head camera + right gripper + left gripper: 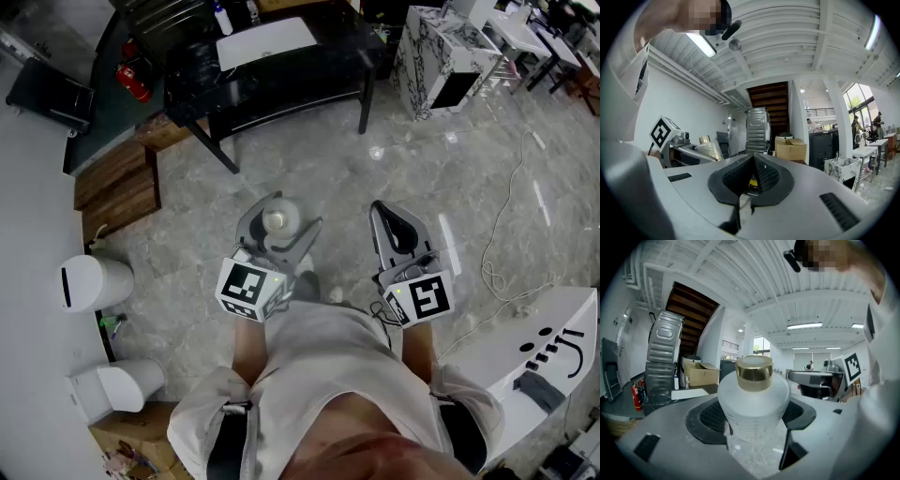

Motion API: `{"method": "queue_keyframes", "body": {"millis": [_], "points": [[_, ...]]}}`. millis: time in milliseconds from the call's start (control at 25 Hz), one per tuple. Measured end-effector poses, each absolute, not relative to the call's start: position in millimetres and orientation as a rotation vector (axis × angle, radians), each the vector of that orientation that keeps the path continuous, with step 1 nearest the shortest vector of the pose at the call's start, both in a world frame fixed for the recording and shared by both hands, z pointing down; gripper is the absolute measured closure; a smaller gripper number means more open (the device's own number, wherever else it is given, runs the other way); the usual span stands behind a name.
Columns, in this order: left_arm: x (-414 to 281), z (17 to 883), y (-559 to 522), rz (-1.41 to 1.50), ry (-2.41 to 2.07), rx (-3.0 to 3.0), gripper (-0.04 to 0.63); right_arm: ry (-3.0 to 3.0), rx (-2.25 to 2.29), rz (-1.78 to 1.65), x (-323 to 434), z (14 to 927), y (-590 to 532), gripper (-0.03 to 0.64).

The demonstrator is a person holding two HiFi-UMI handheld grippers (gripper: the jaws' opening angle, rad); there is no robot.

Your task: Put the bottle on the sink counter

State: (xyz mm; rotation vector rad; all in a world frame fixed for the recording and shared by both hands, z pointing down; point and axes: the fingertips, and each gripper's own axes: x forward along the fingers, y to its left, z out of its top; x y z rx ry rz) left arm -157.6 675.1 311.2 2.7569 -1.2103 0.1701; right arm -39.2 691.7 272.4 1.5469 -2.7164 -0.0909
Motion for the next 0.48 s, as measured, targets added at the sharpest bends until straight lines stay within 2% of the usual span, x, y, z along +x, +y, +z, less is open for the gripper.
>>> {"method": "queue_keyframes", "body": {"millis": [480], "points": [[-152.6,302.9,669.1,0.184,-1.247,2.767,0.265,-2.733,1.516,-0.049,-43.6,285.8,675.1,0.618]]}}
